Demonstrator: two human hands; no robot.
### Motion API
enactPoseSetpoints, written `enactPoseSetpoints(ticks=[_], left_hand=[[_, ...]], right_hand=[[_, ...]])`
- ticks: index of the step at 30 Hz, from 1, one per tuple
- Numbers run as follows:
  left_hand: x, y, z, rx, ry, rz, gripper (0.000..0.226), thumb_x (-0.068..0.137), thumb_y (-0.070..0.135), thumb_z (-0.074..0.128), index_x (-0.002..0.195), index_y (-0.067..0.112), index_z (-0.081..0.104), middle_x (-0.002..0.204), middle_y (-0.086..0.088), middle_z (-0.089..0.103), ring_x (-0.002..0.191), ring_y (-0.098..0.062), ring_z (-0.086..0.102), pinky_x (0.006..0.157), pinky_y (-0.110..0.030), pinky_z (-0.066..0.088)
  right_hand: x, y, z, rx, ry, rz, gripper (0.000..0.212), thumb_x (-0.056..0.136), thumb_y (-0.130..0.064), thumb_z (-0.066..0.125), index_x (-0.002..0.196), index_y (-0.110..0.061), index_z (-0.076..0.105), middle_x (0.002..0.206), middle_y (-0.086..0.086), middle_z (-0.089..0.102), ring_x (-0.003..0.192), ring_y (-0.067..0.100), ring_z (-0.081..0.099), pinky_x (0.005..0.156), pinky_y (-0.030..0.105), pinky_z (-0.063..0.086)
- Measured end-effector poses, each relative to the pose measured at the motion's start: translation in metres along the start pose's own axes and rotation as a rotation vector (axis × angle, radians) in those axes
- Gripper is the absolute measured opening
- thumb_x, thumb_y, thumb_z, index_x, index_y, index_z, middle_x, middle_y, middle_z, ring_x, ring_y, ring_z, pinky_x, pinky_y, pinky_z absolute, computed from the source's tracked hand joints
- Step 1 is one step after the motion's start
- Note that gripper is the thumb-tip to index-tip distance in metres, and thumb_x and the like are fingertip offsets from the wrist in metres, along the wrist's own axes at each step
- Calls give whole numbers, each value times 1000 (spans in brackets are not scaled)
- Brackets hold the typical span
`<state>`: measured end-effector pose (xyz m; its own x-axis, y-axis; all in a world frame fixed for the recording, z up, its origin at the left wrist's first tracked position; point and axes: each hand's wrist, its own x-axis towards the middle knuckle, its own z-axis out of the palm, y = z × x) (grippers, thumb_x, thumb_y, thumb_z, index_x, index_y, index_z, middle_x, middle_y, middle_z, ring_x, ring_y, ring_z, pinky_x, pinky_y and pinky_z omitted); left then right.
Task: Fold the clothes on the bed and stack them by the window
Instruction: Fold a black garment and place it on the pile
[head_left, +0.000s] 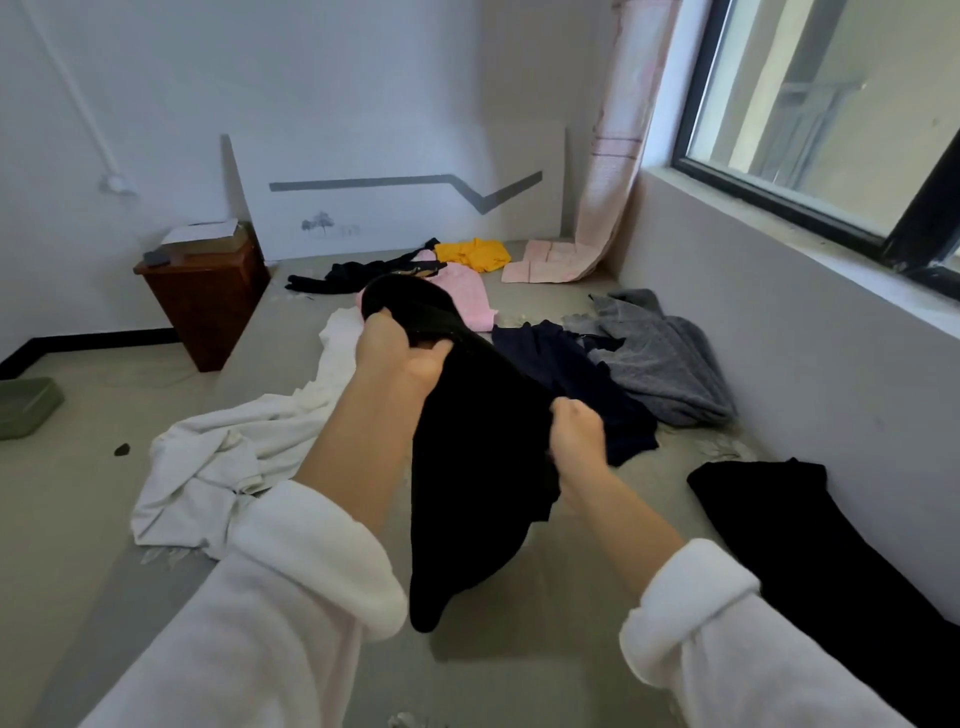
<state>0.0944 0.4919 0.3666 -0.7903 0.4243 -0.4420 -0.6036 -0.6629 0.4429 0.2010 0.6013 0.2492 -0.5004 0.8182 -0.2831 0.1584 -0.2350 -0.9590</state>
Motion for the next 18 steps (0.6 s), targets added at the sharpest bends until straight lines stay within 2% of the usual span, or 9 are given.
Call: enactPoseSetpoints(ticks=[3,5,8,10,12,13,14,15,18], left_hand=[[3,11,-12,-35,51,-4,40,101,14,39,141,10,41,142,-18,43,128,-38,42,99,-53,41],[2,12,-16,-40,85,-3,42,101,14,40,142,11,38,143,-16,41,129,-37,41,96,-53,43],[-6,8,-17,38,73,58,43,101,14,35,143,9,35,148,-13,39,133,-31,41,93,-42,46],[-9,4,-15,32,68,81,42,100,13,35,142,7,37,146,-14,40,132,-31,43,94,-41,45],[-13,0,-11,-68,94,44,40,98,12,41,138,7,40,142,-17,43,128,-37,43,94,-49,44],[-15,-2,-10,-85,100,41,40,97,11,44,137,6,41,141,-19,43,126,-39,43,90,-51,45],[-18,-4,-8,-94,109,37,42,96,10,47,137,6,41,139,-20,42,125,-40,43,84,-52,45],[-22,-6,-7,-97,122,33,44,94,10,50,137,7,40,138,-20,42,124,-40,43,82,-52,46],[-29,1,-7,-117,137,72,41,97,10,47,137,6,41,139,-21,42,125,-41,42,80,-52,45]], right_hand=[[10,-12,-15,148,-62,147,16,92,-17,44,77,-15,40,69,3,40,63,21,41,61,36,31],[10,-21,-19,57,-146,111,20,93,-19,45,74,-15,40,66,2,40,59,18,41,58,35,30],[-11,-22,-14,-87,-259,-11,13,91,-29,54,90,-17,52,86,1,54,77,17,55,64,31,41],[-28,-8,-9,-69,-420,-15,40,84,-37,68,113,-17,50,104,-2,59,87,11,61,67,24,47],[-47,14,6,-144,-549,-47,75,71,-38,81,127,-28,33,115,-14,54,99,0,57,75,17,46],[-55,27,18,-224,-561,-109,87,67,-35,85,130,-33,26,114,-22,49,99,-7,53,79,14,44],[-60,37,31,-282,-521,-182,83,67,-28,85,126,-30,26,108,-26,48,95,-11,51,78,13,43],[-62,44,43,-303,-439,-223,71,70,-20,81,122,-24,32,101,-25,49,90,-7,53,73,12,43],[-52,36,53,-262,-259,-131,23,80,-2,60,94,-16,47,81,-8,51,77,14,54,53,18,37]])
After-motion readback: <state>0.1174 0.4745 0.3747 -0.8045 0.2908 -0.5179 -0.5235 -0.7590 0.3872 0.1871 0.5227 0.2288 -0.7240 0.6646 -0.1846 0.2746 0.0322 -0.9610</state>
